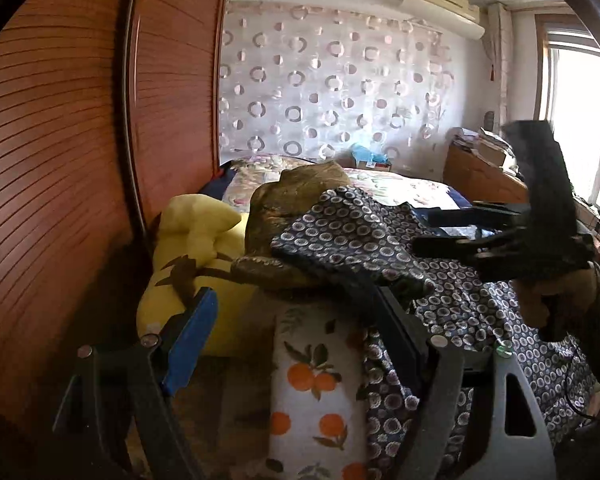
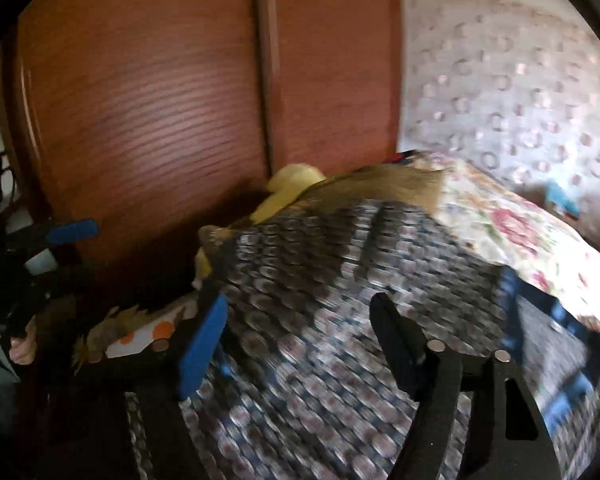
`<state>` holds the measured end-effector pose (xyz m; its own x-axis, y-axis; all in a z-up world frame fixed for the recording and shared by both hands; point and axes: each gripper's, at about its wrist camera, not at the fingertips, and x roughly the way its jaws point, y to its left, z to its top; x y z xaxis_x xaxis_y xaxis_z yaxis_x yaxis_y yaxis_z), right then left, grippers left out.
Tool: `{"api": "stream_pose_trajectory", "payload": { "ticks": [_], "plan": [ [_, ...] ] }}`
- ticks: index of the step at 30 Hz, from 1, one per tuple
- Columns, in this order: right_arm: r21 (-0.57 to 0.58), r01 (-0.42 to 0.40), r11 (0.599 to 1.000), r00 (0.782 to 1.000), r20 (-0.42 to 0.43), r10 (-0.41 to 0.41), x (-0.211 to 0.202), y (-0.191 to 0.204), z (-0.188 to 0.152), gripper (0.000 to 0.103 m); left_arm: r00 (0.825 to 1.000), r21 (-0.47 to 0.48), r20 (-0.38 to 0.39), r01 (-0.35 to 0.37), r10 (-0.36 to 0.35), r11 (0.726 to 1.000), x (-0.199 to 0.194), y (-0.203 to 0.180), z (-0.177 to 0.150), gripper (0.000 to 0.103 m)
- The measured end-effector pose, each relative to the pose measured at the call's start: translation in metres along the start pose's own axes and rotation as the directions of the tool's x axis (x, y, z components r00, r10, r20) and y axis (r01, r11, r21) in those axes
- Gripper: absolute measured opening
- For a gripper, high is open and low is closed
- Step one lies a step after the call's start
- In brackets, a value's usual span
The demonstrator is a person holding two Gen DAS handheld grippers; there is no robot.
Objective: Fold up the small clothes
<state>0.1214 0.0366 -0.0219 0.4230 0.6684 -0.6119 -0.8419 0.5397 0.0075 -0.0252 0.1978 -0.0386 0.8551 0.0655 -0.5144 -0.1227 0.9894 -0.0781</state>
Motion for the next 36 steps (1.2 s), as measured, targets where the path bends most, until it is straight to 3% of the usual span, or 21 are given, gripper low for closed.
{"api": "stream_pose_trajectory", "payload": {
  "ticks": [1,3,7,10,11,14,19,22,23,24,26,27,29,34,35,36],
  "plan": [
    [-0.015,-0.011,1.0,1.0,-0.021,0.011,0.011,0.004,0.004,0.072,1.0,0.002,-0.002,-0.002,0.003,1.0,0.0,0.0,-0.001,0.08],
    [-0.042,-0.035,0.998,0.997,-0.076,0.031,0.033,0.011,0.012,0.057,1.0,0.006,-0.006,-0.009,0.009,1.0,0.001,0.0,-0.003,0.08],
    [-0.065,-0.091,0.994,0.984,-0.156,0.08,0.065,0.019,0.02,0.053,1.0,0.006,-0.01,-0.006,0.006,1.0,0.001,0.002,-0.006,0.08],
    [-0.091,-0.072,0.993,0.979,-0.199,0.053,0.08,0.022,0.019,0.035,1.0,0.008,-0.014,-0.003,0.003,1.0,0.002,0.001,-0.007,0.08],
    [-0.101,-0.059,0.993,0.979,-0.202,0.037,0.084,0.021,0.018,0.022,1.0,0.008,-0.014,-0.002,0.002,1.0,0.003,0.001,-0.007,0.08],
    [-0.092,-0.032,0.995,0.986,-0.163,0.016,0.08,0.015,0.017,0.004,1.0,0.009,-0.016,0.003,-0.002,1.0,0.003,-0.001,-0.008,0.08],
    [-0.015,0.002,1.0,0.997,-0.071,-0.003,0.056,-0.009,0.017,0.002,1.0,0.013,-0.026,0.01,-0.01,1.0,0.008,-0.007,-0.01,0.08],
    [-0.043,-0.012,0.999,0.998,-0.066,0.009,0.051,-0.003,0.015,0.002,0.999,0.017,-0.028,0.019,-0.018,1.0,0.009,-0.011,-0.011,0.08],
    [-0.042,-0.025,0.999,0.997,-0.077,0.022,0.049,0.002,0.014,0.01,0.999,0.02,-0.027,0.021,-0.02,1.0,0.009,-0.012,-0.011,0.08],
    [-0.047,-0.033,0.998,0.996,-0.084,0.029,0.049,0.006,0.013,0.03,0.999,0.024,-0.027,0.021,-0.02,0.999,0.008,-0.013,-0.011,0.08],
    [-0.065,-0.051,0.997,0.995,-0.087,0.045,0.054,0.013,0.011,0.057,0.999,0.032,-0.031,0.019,-0.018,0.999,0.007,-0.013,-0.012,0.08],
    [-0.069,-0.084,0.994,0.993,-0.092,0.078,0.059,0.017,0.009,0.058,0.999,0.036,-0.034,0.017,-0.016,0.999,0.007,-0.013,-0.013,0.08],
    [-0.092,-0.087,0.992,0.99,-0.115,0.077,0.067,0.024,0.006,0.058,0.999,0.037,-0.036,0.012,-0.01,0.999,0.006,-0.01,-0.015,0.08],
    [-0.195,-0.009,0.981,0.984,-0.174,-0.026,0.087,0.039,-0.003,0.057,0.999,0.018,-0.038,-0.004,0.005,1.0,0.002,-0.001,-0.018,0.08],
    [-0.204,0.008,0.979,0.984,-0.172,-0.044,0.088,0.04,-0.002,0.041,0.999,0.016,-0.039,-0.006,0.006,1.0,0.003,-0.001,-0.018,0.08],
    [-0.202,0.023,0.979,0.985,-0.165,-0.057,0.086,0.04,0.0,0.017,0.999,0.014,-0.038,-0.008,0.009,1.0,0.003,0.0,-0.018,0.08]
  ]
}}
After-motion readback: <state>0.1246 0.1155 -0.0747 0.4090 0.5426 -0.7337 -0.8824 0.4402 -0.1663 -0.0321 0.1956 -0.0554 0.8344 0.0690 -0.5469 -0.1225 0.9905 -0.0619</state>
